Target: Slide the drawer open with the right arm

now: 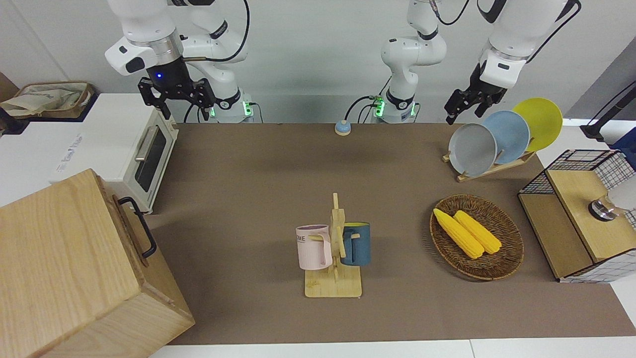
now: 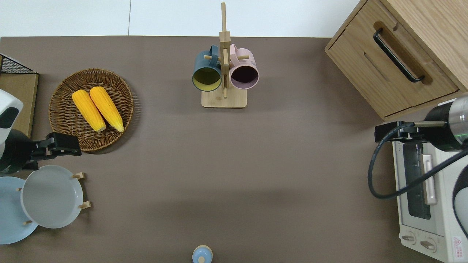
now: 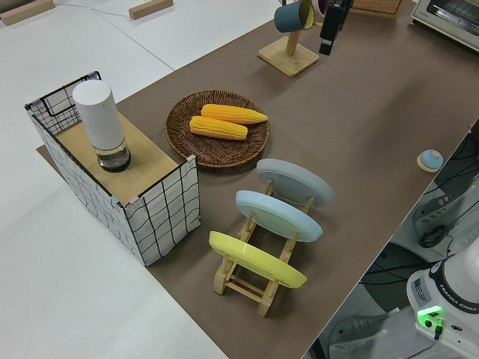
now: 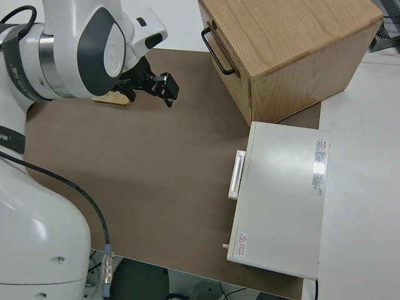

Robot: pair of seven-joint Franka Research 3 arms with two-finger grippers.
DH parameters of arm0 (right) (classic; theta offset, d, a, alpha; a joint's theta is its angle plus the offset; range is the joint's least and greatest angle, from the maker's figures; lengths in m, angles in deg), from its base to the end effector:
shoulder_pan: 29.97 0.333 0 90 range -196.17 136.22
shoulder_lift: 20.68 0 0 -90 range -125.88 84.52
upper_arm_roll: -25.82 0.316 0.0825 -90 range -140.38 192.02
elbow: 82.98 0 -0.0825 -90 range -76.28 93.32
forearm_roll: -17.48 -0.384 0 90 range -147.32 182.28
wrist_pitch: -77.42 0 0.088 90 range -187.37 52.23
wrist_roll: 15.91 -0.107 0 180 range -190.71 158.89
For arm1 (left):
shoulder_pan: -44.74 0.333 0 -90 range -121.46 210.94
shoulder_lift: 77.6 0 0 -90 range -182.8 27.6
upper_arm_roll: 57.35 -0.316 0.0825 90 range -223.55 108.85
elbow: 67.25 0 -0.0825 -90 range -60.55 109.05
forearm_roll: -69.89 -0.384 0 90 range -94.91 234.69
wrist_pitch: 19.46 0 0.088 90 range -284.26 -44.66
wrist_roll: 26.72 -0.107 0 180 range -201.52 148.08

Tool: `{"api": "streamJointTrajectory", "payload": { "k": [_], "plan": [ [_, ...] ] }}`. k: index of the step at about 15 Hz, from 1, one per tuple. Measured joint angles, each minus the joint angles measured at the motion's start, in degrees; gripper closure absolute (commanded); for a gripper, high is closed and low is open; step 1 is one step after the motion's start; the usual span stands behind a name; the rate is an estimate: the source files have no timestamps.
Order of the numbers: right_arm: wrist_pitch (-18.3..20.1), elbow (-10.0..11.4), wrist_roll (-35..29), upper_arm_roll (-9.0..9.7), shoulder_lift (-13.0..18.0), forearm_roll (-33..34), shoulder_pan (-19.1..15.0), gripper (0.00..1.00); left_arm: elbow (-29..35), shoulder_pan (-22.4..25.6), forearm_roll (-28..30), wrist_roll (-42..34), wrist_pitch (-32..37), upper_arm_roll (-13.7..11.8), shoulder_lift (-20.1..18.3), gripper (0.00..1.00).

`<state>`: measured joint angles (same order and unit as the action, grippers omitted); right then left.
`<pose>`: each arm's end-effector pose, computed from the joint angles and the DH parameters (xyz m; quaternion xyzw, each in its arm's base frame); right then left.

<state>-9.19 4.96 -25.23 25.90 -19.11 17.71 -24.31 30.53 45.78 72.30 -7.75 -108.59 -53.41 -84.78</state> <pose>0.5376 0.0536 0.6512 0.9995 -0.0314 0.0023 0.0017 0.5115 -0.0327 0.6260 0.9899 0.1400 -0.0159 0.0140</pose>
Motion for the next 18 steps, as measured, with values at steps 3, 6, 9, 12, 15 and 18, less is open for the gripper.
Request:
{"api": "streamJointTrajectory", "payload": {
  "k": [3,6,9,12,15,18],
  "plan": [
    [0.0,0.0,0.0,-0.83,0.0,-0.1,0.0,0.011,0.0,0.0,0.0,0.0,0.0,0.0,0.0,0.01],
    [0.0,0.0,0.0,-0.92,0.0,-0.1,0.1,0.011,0.0,0.0,0.0,0.0,0.0,0.0,0.0,0.01],
    [0.0,0.0,0.0,-0.58,0.0,-0.1,0.5,0.011,0.0,0.0,0.0,0.0,0.0,0.0,0.0,0.01],
    [0.0,0.0,0.0,-0.23,0.0,1.1,0.8,0.011,0.0,0.0,0.0,0.0,0.0,0.0,0.0,0.01],
    [0.1,0.0,0.1,2.05,0.0,5.3,0.8,0.011,0.0,0.0,0.0,0.0,0.0,0.0,0.0,0.01],
    [0.2,0.8,0.1,5.77,-0.4,12.4,1.5,0.011,0.0,0.0,0.0,0.0,0.0,0.0,0.0,0.01]
  ]
}}
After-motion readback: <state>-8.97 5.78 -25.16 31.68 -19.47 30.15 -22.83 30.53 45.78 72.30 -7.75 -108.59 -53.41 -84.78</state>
